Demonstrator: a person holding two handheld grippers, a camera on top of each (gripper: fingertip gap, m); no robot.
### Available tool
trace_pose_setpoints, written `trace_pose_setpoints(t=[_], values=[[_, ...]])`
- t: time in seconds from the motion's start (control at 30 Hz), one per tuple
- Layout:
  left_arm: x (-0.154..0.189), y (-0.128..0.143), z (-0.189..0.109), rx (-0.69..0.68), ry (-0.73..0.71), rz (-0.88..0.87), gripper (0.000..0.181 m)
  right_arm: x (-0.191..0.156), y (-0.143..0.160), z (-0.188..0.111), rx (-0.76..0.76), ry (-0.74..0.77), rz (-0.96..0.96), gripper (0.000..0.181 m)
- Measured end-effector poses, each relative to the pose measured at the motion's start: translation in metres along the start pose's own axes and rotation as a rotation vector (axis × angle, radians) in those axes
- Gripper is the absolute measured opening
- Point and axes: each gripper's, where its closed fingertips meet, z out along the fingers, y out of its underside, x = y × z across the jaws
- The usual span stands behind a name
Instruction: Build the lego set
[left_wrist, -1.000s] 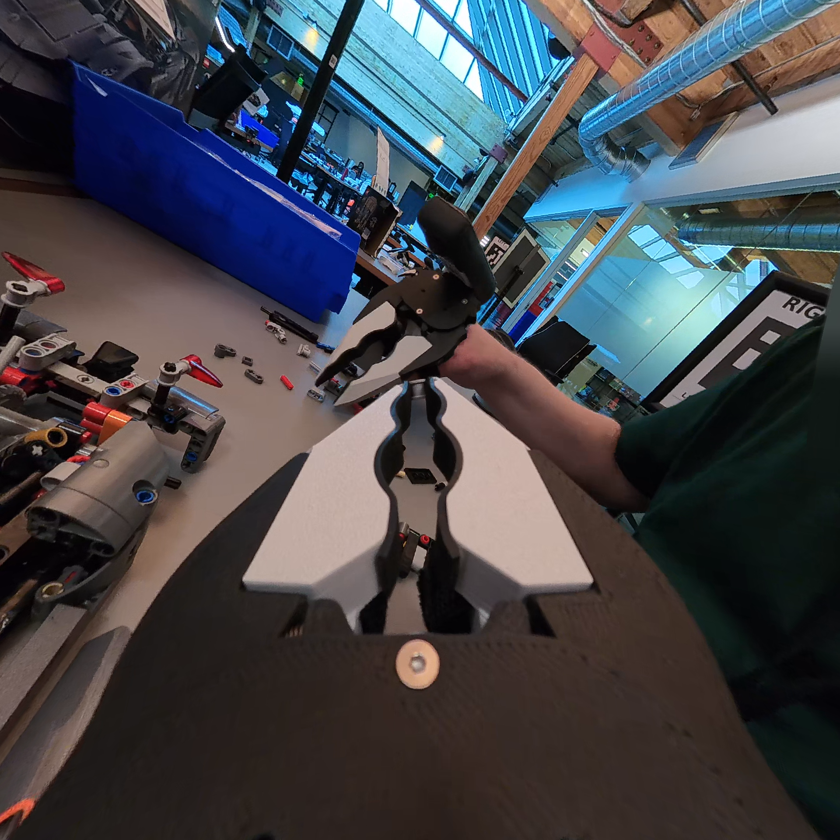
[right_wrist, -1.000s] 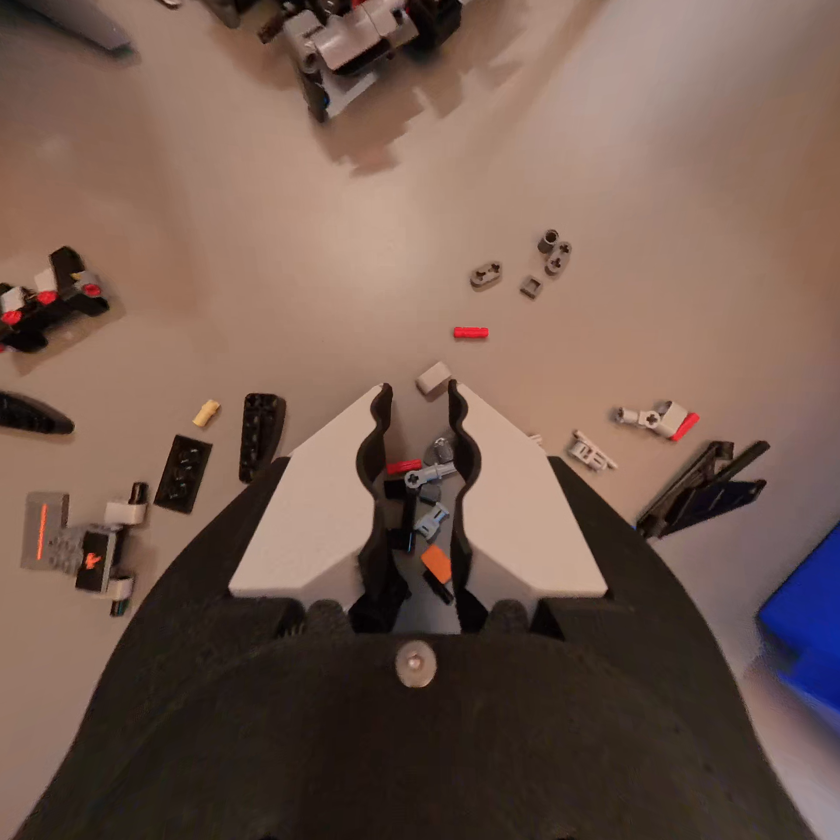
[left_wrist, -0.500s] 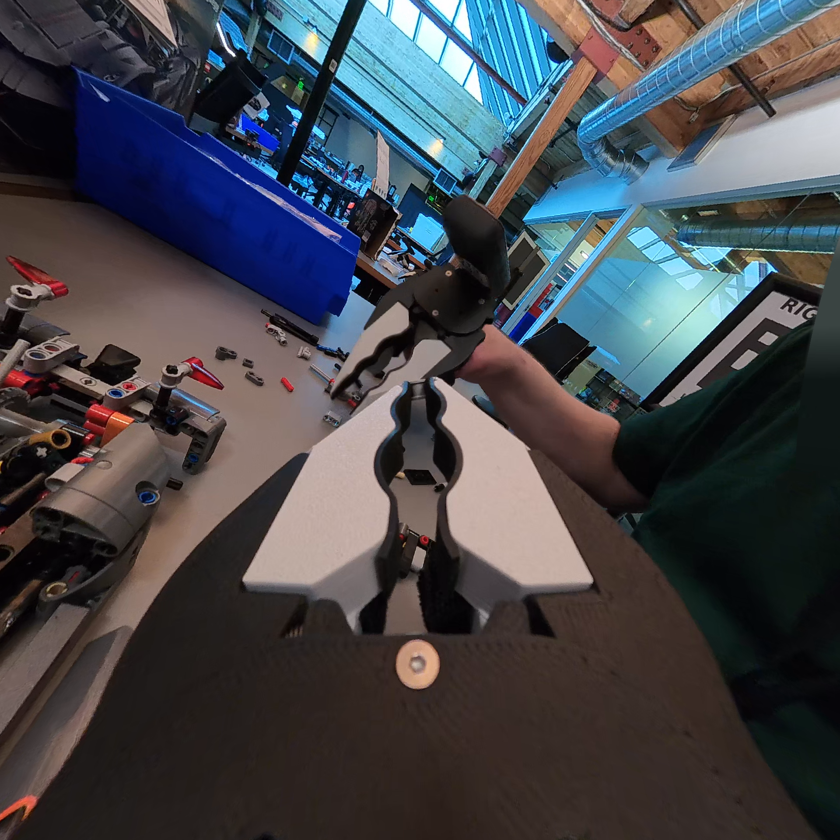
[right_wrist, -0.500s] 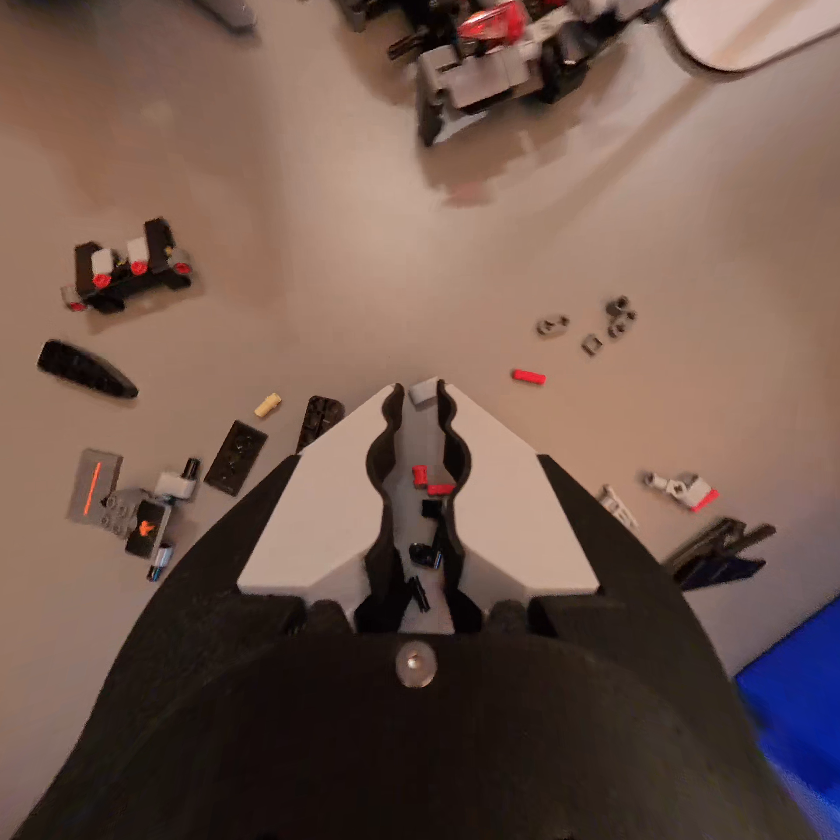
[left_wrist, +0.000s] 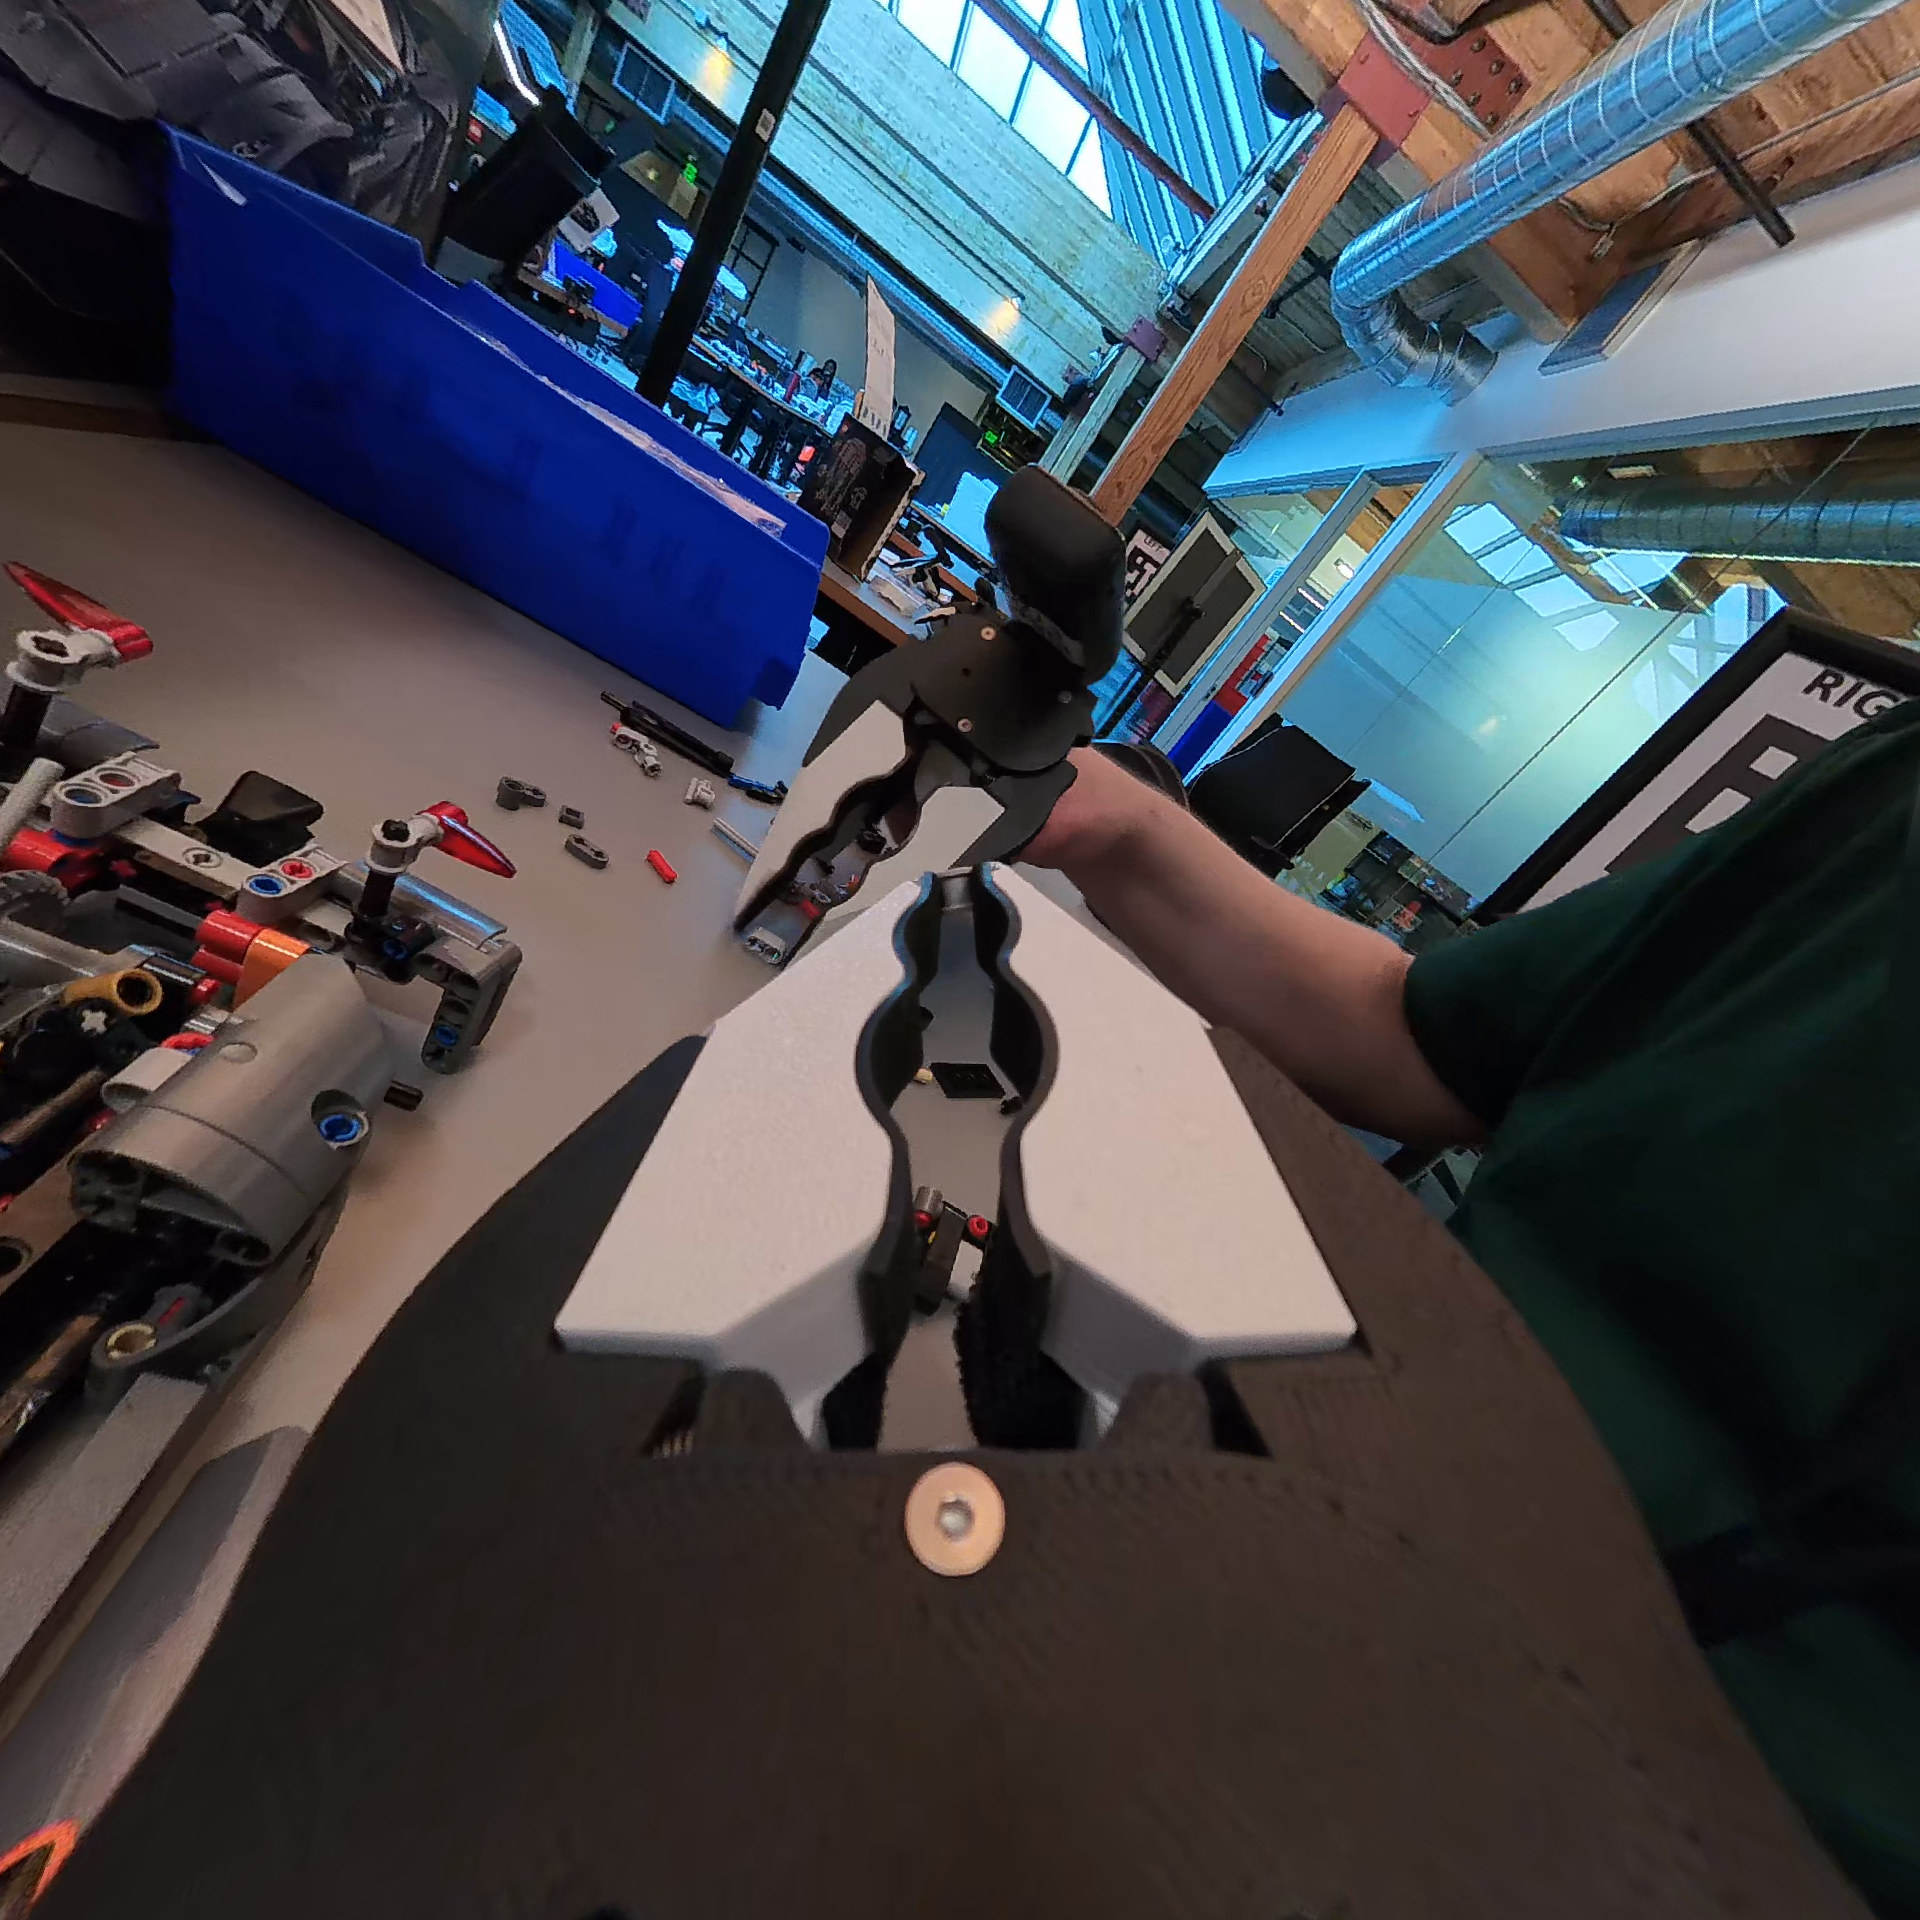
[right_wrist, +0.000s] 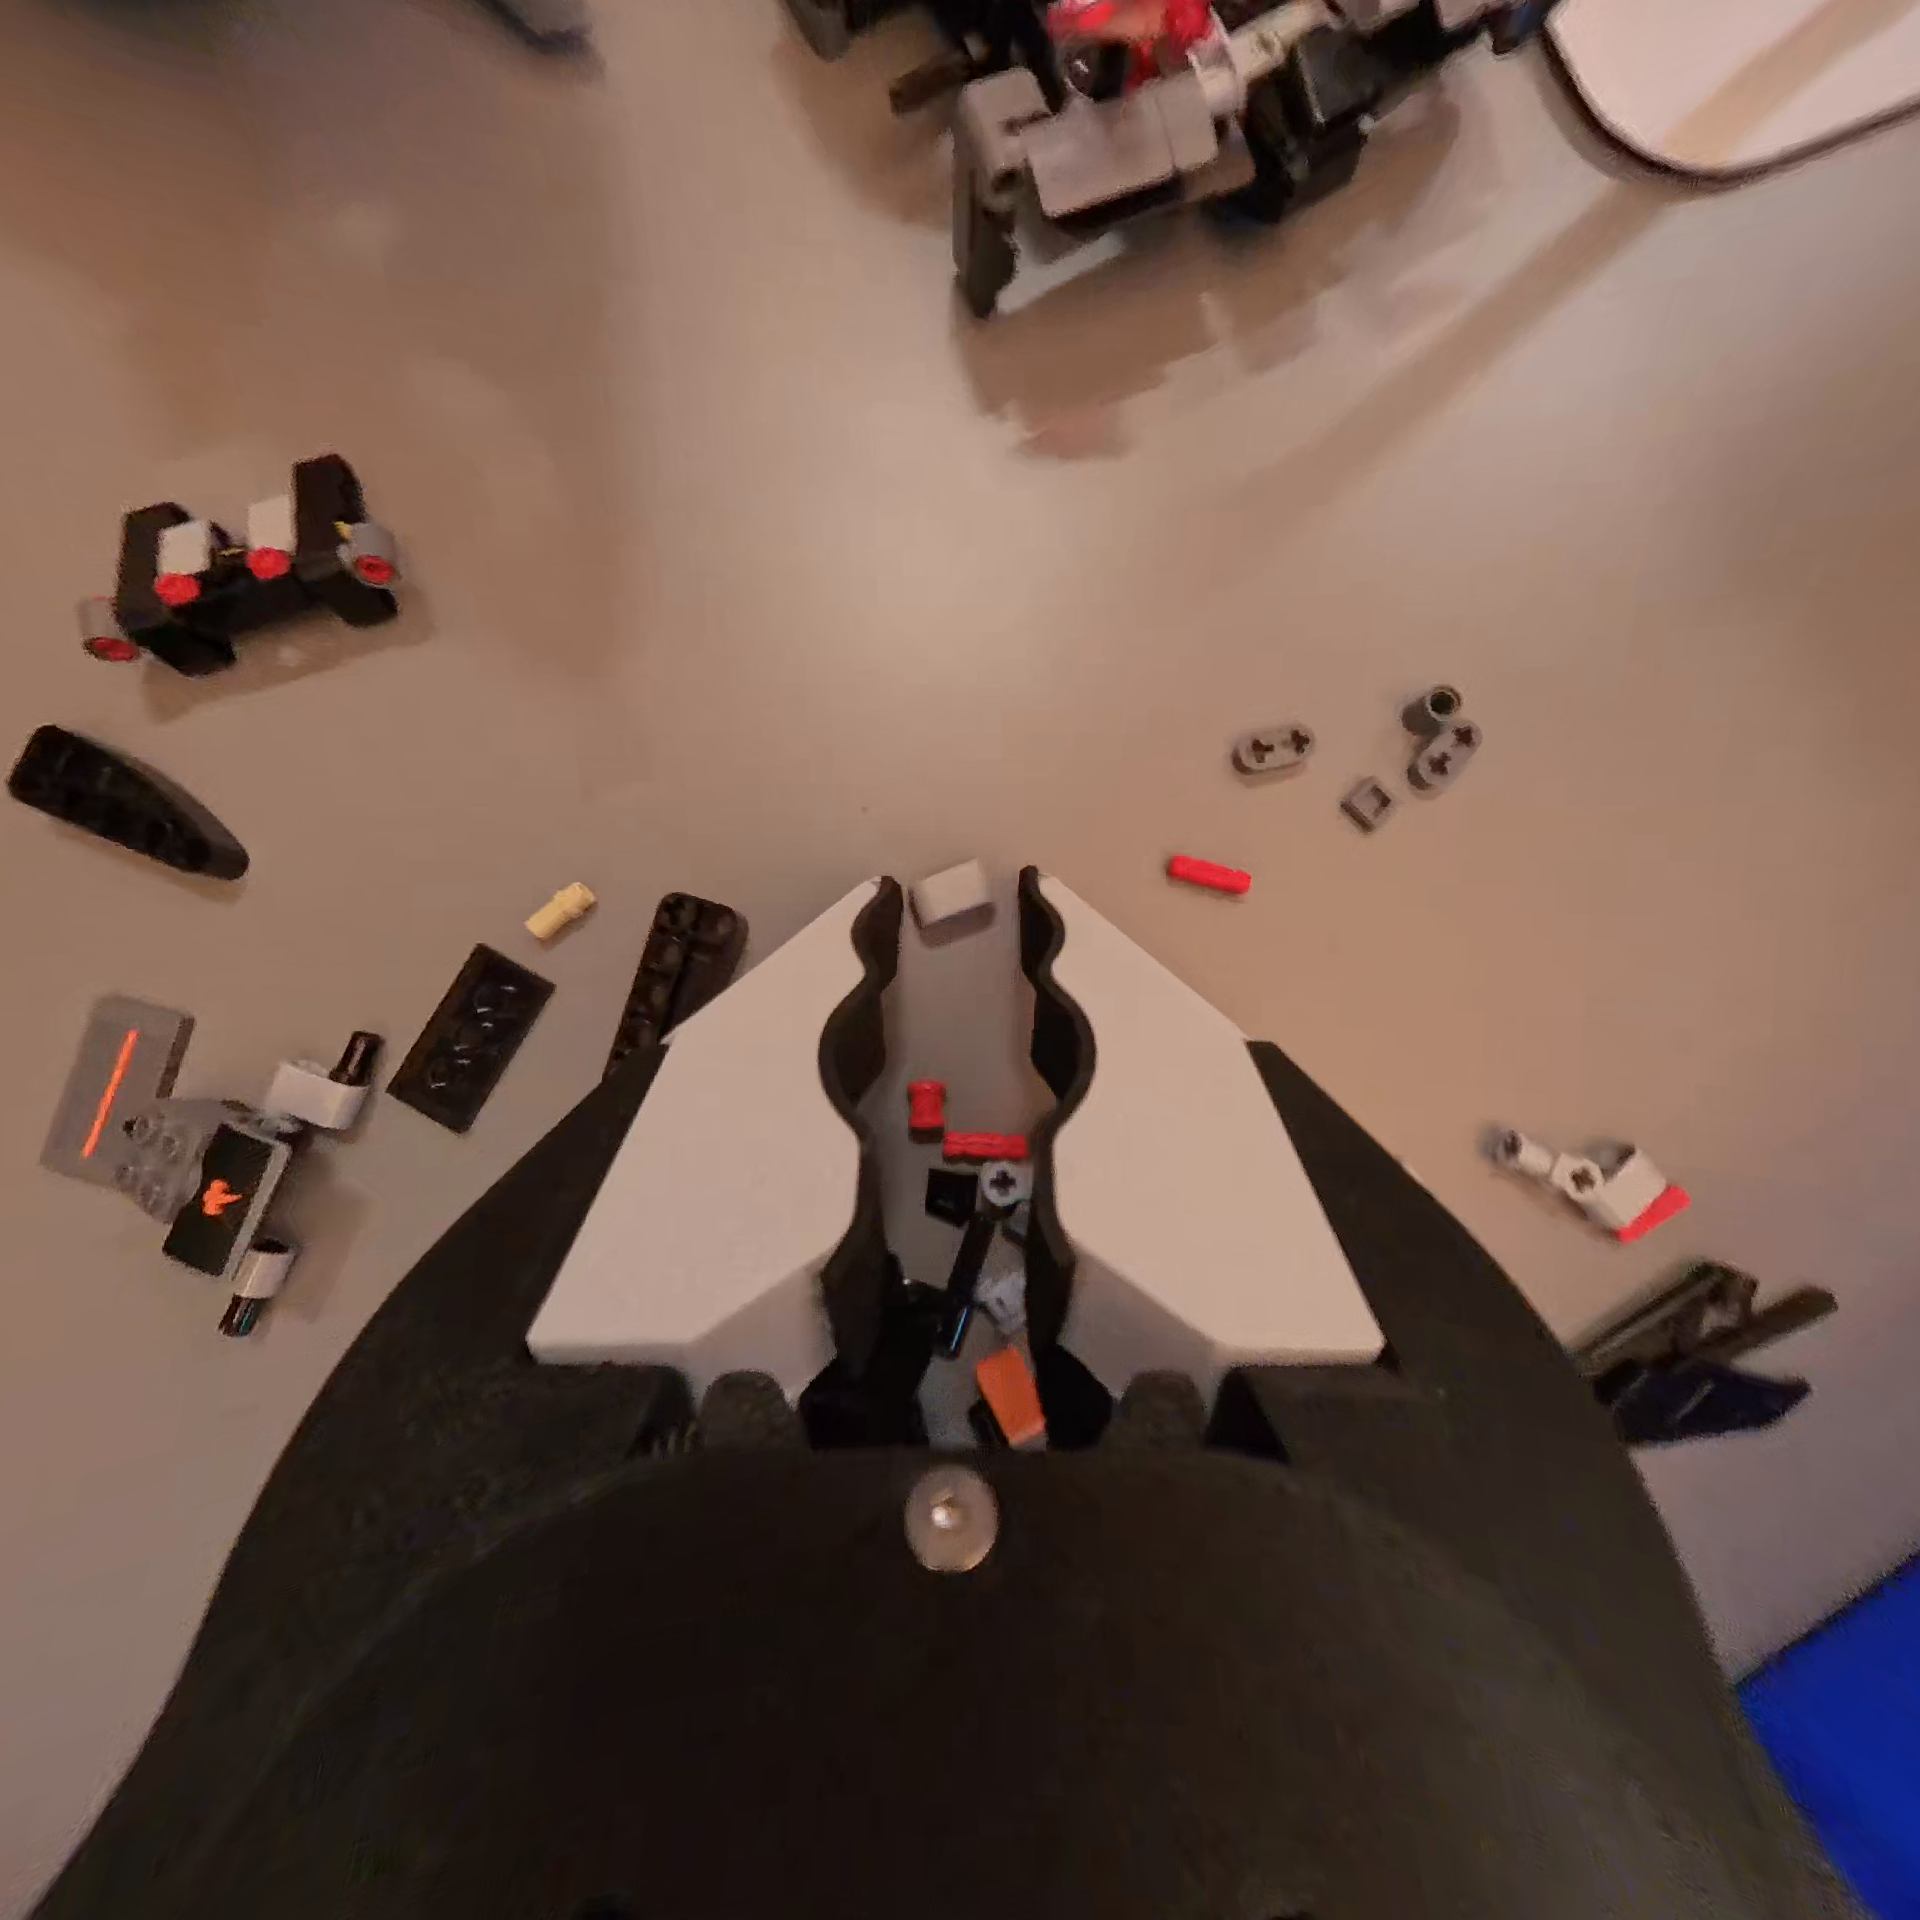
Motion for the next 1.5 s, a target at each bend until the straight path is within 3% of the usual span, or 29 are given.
trace_pose_setpoints(t=[0.27,0.37,0.63,0.77,1.17,1.5], values=[[0.000,0.001,0.001,0.003,0.007,-0.012,0.004,-0.001,-0.002,0.003,0.027,-0.030,0.000,0.014],[0.000,0.001,0.001,0.001,0.008,-0.013,0.004,-0.002,-0.002,0.003,0.029,-0.025,0.020,0.033],[-0.002,0.002,0.001,-0.004,0.004,-0.013,0.004,-0.003,0.001,0.000,0.032,-0.066,-0.020,0.014],[-0.002,0.002,0.001,0.001,0.001,-0.012,0.004,-0.003,-0.004,-0.001,0.047,-0.059,-0.005,0.013],[-0.006,-0.019,-0.014,0.131,-0.017,-0.061,0.004,-0.042,-0.126,-0.028,0.287,0.278,-0.287,0.014],[-0.007,-0.034,-0.025,0.226,-0.051,-0.061,0.004,-0.044,-0.157,-0.027,0.336,0.422,-0.347,0.013]])
